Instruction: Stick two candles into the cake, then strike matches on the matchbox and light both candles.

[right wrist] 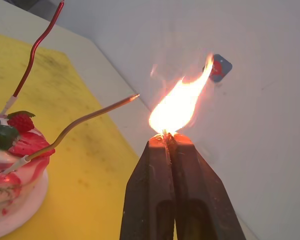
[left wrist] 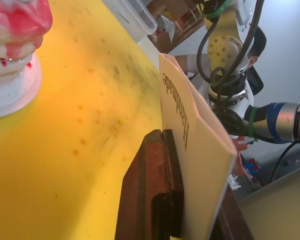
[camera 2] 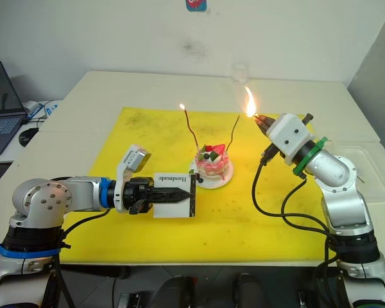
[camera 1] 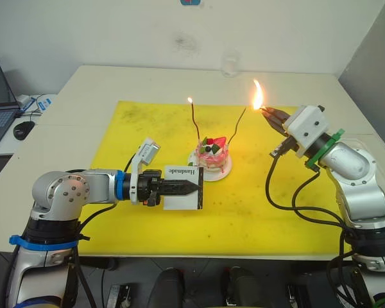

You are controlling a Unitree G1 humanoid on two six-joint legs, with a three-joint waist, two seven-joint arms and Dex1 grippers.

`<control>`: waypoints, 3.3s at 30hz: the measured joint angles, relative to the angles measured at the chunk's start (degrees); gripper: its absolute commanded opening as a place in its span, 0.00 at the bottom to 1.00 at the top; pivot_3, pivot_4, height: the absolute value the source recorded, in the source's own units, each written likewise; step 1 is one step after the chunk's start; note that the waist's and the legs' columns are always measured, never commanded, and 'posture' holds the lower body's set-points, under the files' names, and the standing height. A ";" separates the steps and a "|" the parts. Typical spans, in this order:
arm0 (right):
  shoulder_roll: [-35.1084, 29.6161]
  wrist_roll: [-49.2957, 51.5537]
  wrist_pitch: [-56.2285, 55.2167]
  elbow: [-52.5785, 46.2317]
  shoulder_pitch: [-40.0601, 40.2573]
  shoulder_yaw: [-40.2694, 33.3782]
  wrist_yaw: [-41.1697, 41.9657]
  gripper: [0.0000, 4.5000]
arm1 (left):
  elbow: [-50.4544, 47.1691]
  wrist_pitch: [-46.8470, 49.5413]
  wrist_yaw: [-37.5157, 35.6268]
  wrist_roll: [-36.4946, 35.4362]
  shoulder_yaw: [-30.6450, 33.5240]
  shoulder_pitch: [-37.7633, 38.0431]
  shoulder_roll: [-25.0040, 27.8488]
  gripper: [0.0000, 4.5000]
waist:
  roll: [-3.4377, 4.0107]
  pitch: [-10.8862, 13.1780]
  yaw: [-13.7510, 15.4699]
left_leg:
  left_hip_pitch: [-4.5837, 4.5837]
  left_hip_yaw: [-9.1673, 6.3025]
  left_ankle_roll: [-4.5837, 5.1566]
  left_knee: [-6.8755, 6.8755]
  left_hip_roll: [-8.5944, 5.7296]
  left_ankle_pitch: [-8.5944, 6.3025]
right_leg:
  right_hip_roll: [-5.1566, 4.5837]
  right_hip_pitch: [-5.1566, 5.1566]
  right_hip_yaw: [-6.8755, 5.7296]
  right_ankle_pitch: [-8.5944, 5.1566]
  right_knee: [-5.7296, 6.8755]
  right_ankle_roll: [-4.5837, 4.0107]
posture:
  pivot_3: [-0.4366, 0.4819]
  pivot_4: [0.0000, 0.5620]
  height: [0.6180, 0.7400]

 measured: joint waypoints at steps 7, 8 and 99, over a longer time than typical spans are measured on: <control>0.89 0.07 -0.61 0.05 -0.28 0.88 0.26 0.01 | 0.01 -0.38 -0.01 0.02 0.01 0.05 0.02 0.00 | 0.00 0.00 0.01 | 0.00 0.01 0.00 0.01 0.00 0.00 | -0.02 0.00 0.00 0.00 0.00 0.00 | 0.48 0.27 1.00; 1.02 0.07 -0.61 0.05 -0.35 1.03 0.26 0.01 | 0.00 -0.38 -0.01 0.01 0.01 0.07 0.02 0.00 | 0.00 0.00 0.01 | 0.00 0.00 0.00 0.01 0.01 0.00 | -0.01 0.00 0.00 0.00 0.00 0.00 | 0.48 0.27 1.00; 1.46 -0.78 5.04 -2.88 0.00 2.99 -0.99 0.01 | -0.04 -0.50 -0.16 0.32 -0.31 0.12 0.01 0.00 | 0.00 0.00 0.01 | 0.00 -0.01 0.00 0.01 0.01 0.00 | -0.01 0.00 -0.01 0.00 0.01 0.00 | 0.48 0.27 1.00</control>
